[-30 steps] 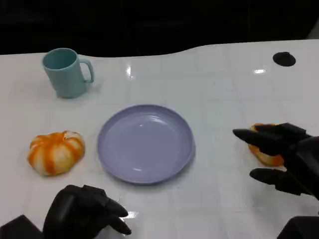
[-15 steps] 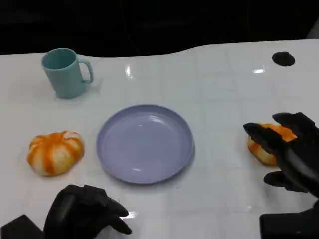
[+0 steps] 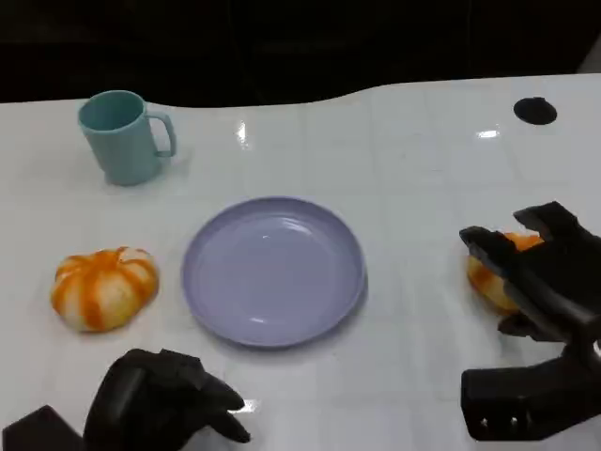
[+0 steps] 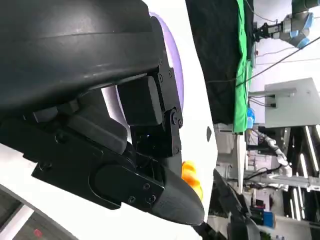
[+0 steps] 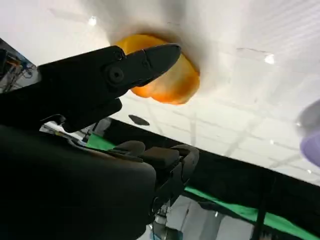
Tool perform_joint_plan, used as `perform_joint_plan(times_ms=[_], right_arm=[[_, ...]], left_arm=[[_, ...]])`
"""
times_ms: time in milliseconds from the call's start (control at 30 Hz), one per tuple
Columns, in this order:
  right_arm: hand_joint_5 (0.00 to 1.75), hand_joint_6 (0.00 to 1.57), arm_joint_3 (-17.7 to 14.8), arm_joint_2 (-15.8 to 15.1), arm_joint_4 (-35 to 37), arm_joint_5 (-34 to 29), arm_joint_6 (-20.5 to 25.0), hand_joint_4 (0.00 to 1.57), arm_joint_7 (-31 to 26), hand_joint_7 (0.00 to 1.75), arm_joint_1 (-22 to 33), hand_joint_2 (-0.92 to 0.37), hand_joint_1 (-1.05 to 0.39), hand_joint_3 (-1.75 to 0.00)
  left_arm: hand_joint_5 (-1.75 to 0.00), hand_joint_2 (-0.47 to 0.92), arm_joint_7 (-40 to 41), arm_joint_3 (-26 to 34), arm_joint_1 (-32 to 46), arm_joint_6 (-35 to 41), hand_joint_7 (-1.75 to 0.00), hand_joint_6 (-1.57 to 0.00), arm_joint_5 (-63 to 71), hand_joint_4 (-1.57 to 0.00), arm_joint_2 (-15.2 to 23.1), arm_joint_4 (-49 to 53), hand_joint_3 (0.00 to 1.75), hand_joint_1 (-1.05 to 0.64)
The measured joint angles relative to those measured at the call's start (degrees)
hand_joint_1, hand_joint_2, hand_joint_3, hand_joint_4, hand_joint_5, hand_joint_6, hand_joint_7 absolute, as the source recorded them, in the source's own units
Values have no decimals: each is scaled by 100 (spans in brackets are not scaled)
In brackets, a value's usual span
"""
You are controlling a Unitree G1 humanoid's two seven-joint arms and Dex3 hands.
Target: Grasp the bread from the table and place it into the plate.
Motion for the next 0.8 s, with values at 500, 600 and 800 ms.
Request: perform_joint_plan(times_ms=[500, 600, 800], right_arm=[[18, 33, 517, 219, 1997, 451, 291, 21, -364, 0, -1025, -84, -52, -1], [15, 34, 638, 251, 2379, 511, 327, 24, -388, 0, -1188, -86, -54, -1], [11, 55, 819, 343, 3115, 727, 373, 60, -610, 3, -1590, -91, -39, 0]], left_arm=[[-53, 89, 1, -7, 7, -27, -25, -157, -7, -151, 1, -14, 0, -105], [-53, 89, 3, -10, 20, -25, -26, -157, -8, -151, 0, -52, 0, -105], [-53, 89, 22, -16, 53, -26, -26, -157, -4, -151, -5, -66, 0, -105]])
